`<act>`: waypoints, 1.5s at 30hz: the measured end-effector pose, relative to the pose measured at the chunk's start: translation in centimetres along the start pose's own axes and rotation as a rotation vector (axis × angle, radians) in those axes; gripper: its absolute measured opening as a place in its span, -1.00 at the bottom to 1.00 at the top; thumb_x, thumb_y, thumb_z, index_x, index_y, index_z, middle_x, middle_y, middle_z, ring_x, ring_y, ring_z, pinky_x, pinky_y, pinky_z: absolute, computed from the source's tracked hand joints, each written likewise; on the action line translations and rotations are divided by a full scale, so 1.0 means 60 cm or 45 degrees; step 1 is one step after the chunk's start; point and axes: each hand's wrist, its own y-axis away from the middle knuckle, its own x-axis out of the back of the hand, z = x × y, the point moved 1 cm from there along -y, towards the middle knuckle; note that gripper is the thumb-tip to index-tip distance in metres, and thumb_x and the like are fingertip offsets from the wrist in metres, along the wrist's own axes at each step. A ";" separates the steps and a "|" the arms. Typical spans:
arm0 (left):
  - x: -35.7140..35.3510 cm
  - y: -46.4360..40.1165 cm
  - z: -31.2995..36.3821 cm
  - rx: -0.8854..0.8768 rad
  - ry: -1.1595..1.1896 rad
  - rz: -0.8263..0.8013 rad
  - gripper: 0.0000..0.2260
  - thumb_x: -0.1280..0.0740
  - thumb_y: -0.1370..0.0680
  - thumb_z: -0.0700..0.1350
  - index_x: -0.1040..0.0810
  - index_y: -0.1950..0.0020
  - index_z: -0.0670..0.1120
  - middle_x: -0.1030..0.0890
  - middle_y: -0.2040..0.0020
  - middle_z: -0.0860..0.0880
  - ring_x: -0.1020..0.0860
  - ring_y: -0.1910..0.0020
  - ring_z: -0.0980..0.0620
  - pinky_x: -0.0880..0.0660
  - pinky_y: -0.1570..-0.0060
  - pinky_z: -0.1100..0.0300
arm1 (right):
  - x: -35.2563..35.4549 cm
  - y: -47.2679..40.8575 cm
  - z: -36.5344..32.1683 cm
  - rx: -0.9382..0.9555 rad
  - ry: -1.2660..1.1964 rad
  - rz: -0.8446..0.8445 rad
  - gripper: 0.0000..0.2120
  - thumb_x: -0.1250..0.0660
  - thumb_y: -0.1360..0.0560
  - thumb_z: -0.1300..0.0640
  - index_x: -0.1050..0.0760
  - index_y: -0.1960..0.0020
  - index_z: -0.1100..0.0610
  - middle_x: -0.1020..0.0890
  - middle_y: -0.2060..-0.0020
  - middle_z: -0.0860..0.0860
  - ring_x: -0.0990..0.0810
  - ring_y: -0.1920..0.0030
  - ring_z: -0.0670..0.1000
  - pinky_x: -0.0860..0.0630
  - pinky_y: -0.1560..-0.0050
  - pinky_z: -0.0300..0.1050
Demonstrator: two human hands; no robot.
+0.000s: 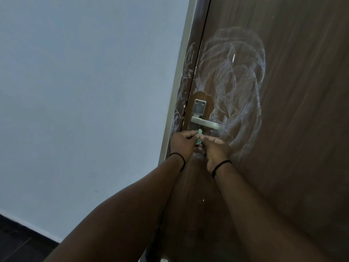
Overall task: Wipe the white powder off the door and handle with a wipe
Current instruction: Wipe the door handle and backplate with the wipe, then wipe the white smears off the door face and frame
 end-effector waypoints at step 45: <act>0.040 -0.029 -0.164 -0.528 -1.186 0.000 -0.87 -0.27 -0.53 -0.15 -0.55 0.06 -0.19 -0.55 0.06 -0.22 -0.56 0.17 -0.21 -0.37 0.25 0.13 | 0.036 -0.076 0.111 0.273 0.492 -0.103 -0.93 -0.39 -0.51 0.26 -0.51 0.09 0.25 -0.59 0.34 0.13 -0.54 0.42 -0.01 -0.53 0.43 -0.18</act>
